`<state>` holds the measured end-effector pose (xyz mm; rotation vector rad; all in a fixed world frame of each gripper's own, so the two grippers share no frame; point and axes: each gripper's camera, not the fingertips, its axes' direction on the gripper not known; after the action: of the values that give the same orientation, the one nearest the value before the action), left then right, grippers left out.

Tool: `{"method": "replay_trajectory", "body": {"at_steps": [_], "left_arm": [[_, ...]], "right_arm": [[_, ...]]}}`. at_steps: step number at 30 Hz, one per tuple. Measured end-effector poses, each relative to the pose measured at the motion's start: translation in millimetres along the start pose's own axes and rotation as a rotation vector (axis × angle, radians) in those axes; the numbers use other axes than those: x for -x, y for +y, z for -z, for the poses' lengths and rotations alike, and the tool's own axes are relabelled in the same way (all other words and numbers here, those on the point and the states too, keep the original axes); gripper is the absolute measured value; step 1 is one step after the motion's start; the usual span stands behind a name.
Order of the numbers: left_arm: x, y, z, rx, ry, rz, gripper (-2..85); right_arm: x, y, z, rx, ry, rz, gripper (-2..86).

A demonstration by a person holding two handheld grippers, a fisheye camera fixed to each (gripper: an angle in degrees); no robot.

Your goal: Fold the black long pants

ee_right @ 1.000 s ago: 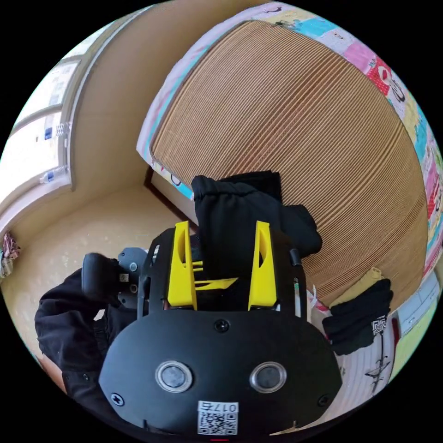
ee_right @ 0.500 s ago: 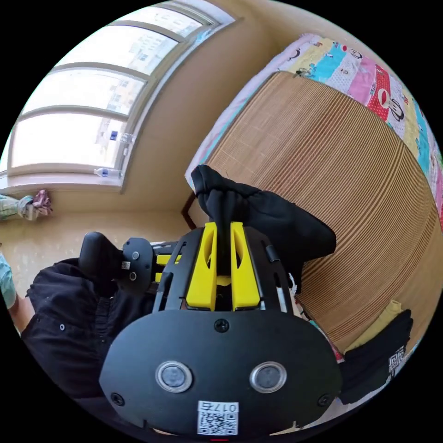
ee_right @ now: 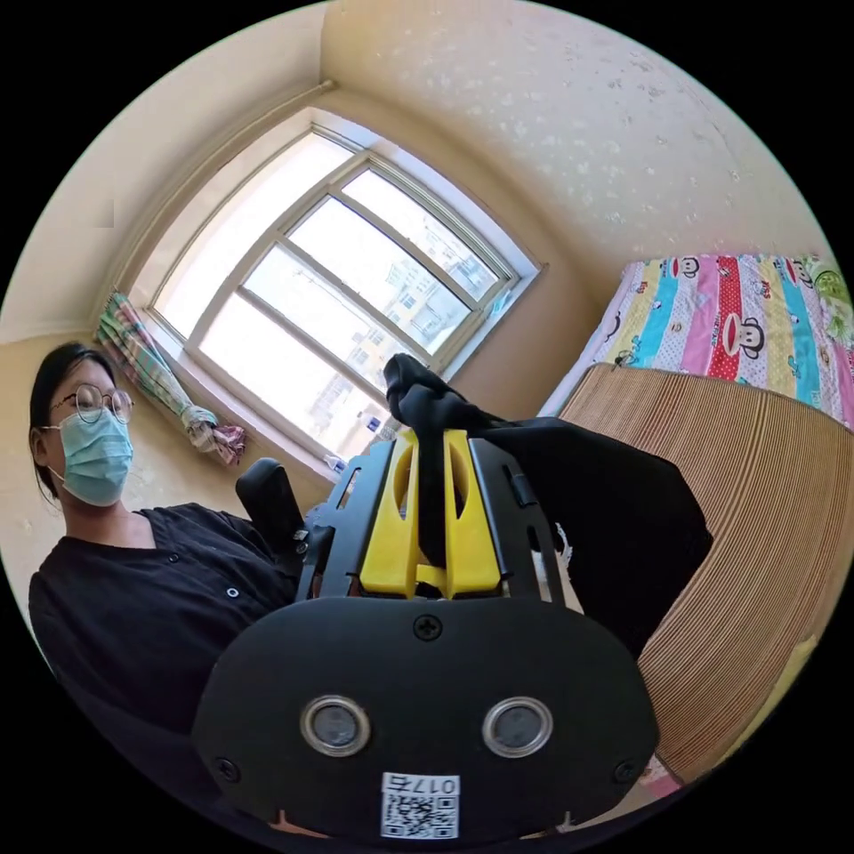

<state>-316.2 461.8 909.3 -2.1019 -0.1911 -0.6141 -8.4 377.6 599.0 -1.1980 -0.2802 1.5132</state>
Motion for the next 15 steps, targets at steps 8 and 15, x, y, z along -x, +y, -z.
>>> {"method": "replay_trajectory", "body": {"at_steps": [8, 15], "left_arm": [[-67, -31, -11, -0.051, -0.016, -0.117, 5.4], [-107, -52, -20, -0.092, -0.022, -0.17, 5.1]], "right_arm": [[60, 19, 63, -0.164, -0.021, 0.084, 1.7], [108, 37, 79, -0.258, -0.022, 0.157, 1.8]]}}
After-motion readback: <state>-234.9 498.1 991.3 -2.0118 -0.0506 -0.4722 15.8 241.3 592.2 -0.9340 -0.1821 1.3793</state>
